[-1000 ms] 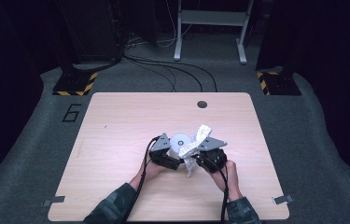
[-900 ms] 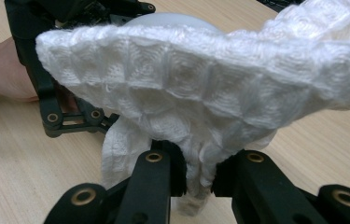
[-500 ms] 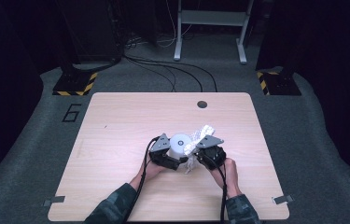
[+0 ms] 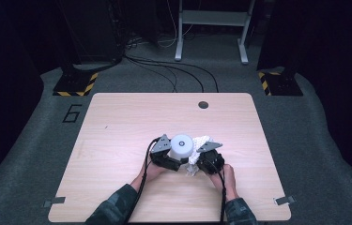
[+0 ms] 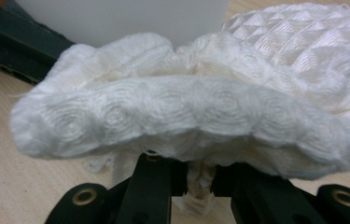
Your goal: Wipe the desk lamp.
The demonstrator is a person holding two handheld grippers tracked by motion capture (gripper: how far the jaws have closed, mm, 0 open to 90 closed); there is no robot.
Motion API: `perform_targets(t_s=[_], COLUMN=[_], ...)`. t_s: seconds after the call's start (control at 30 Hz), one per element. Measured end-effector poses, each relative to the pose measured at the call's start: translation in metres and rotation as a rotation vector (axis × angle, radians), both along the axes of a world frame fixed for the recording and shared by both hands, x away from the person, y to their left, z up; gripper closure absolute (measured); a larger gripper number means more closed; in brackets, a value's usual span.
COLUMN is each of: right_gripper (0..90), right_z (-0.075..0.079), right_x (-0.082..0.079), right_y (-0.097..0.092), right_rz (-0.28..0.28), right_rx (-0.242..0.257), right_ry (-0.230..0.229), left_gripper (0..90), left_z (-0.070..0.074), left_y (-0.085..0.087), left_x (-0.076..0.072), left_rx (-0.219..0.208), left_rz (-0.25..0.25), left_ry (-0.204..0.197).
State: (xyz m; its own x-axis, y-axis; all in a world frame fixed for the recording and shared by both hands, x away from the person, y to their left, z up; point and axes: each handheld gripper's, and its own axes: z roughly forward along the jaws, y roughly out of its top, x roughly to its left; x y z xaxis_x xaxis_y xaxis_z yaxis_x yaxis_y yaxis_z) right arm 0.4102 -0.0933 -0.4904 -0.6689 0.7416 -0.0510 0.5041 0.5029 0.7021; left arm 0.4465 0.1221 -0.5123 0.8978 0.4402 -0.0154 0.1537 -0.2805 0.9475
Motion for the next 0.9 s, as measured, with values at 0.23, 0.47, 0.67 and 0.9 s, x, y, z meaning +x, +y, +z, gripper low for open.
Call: perform_targets(t_s=[0.23, 0.47, 0.67, 0.9], right_gripper=[80.9, 80.9, 80.9, 80.8], right_z=[0.019, 0.056, 0.045, 0.004], right_x=[-0.006, -0.015, -0.007, -0.001], right_y=[0.000, 0.000, 0.000, 0.002], right_rz=[0.007, 0.020, 0.005, -0.006], right_rx=[-0.001, -0.020, -0.018, -0.017], right_ry=[-0.055, -0.162, -0.119, -0.015], left_gripper=[8.7, 8.8, 8.8, 8.8], left_z=[0.000, 0.000, 0.000, 0.000], left_y=[0.000, 0.000, 0.000, 0.000], left_x=[0.000, 0.000, 0.000, 0.000], left_rx=[-0.003, -0.001, 0.000, 0.000], left_rz=[0.002, 0.001, -0.001, -0.001], left_ry=[0.006, 0.001, 0.003, 0.003])
